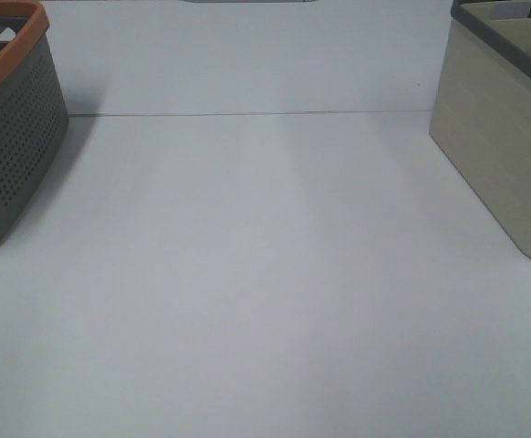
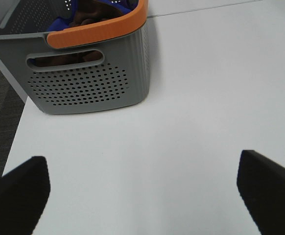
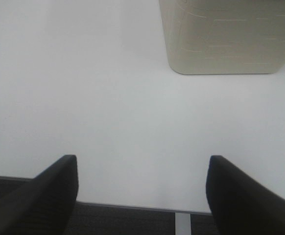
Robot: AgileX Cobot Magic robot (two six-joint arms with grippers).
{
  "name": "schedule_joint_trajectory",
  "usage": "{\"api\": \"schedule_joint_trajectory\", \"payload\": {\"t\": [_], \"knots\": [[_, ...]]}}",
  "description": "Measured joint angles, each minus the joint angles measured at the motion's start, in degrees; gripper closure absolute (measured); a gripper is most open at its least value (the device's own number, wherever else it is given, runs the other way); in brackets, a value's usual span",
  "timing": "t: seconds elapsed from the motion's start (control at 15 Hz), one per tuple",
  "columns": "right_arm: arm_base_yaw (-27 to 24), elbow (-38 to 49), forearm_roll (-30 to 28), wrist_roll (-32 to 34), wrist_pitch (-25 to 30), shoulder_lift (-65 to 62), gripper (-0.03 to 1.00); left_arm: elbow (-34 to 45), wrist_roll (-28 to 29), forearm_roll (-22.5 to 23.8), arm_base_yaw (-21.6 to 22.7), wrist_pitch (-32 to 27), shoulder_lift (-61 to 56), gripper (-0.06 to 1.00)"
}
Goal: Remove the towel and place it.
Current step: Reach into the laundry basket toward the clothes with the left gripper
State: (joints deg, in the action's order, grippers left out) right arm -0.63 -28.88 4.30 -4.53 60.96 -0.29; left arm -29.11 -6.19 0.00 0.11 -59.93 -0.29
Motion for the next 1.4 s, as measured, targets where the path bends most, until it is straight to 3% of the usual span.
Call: {"api": "schedule_joint_trajectory", "payload": {"t": [1.4], "knots": [[0.0, 0.0, 0.0, 0.0, 0.0, 0.0, 0.33, 0.0, 0.4, 0.0, 0.0, 0.0, 0.0, -0.05]]}}
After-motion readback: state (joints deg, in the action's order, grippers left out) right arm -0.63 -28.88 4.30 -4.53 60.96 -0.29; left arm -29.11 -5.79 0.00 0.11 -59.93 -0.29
